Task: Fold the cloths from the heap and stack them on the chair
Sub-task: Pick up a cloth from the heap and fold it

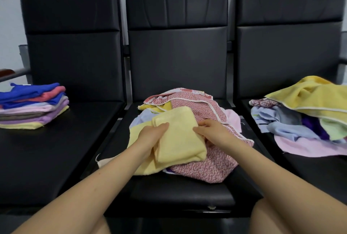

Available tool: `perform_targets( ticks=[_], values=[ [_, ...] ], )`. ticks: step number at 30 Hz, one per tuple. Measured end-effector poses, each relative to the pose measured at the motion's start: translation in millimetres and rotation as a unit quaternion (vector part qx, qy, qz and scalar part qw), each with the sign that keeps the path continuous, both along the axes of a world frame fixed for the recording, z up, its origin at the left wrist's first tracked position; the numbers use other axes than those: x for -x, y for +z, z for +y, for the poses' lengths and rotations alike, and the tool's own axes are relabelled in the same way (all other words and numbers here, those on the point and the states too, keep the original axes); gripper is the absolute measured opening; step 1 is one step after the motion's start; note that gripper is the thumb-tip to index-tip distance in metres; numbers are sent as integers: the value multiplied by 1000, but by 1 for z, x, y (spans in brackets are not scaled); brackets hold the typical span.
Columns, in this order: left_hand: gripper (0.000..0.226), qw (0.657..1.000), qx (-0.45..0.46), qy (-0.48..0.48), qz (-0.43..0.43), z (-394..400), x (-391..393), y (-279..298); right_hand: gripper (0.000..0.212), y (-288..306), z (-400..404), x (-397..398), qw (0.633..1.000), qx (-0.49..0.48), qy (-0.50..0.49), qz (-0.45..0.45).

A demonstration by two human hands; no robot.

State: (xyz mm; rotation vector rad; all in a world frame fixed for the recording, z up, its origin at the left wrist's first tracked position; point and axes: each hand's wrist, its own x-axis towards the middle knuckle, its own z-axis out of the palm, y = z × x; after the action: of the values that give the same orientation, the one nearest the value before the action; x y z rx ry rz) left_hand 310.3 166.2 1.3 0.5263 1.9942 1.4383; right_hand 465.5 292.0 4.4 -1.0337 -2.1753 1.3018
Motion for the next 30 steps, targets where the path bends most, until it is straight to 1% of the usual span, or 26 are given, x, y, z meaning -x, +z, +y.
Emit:
perform_targets(
  ticks=[1,3,6,9,11,13,15,18,20,23,26,27,28,30],
  values=[
    [43,1000,-3,-15,0,2,0,-1,16,1,-2,0,1000,-4,3,8],
    [38,999,-4,-32,31,5,4,-1,17,3,-6,3,999,-1,3,41],
    [25,997,-31,3,73,0,15,11,23,5,-11,6,997,3,17,73],
    [17,996,-43,31,75,-17,32,19,32,4,-14,10,997,-30,41,57],
    [15,997,-16,33,72,-31,42,19,33,2,-15,12,996,-45,58,41],
    [18,996,49,19,68,-44,50,12,35,-2,-16,15,995,-72,72,6],
    [16,995,96,10,27,-53,56,4,37,-4,-15,16,992,-104,72,-27],
    [15,990,140,27,16,-64,61,1,32,-6,-16,19,991,-107,76,-24],
    [18,989,143,38,5,-67,60,4,32,-7,-19,22,993,-87,78,-16],
    [9,990,136,47,-12,-68,54,8,38,-8,-27,28,996,-41,76,-25],
    [21,994,77,40,-65,-72,53,6,33,-7,-37,32,994,73,75,8],
    [25,994,48,38,-90,-73,51,7,37,-7,-40,34,992,103,69,20],
    [27,994,37,38,-100,-74,49,6,39,-7,-43,36,990,124,56,29],
    [28,995,48,32,-84,-73,45,4,40,-7,-45,41,988,149,17,34]
  ],
)
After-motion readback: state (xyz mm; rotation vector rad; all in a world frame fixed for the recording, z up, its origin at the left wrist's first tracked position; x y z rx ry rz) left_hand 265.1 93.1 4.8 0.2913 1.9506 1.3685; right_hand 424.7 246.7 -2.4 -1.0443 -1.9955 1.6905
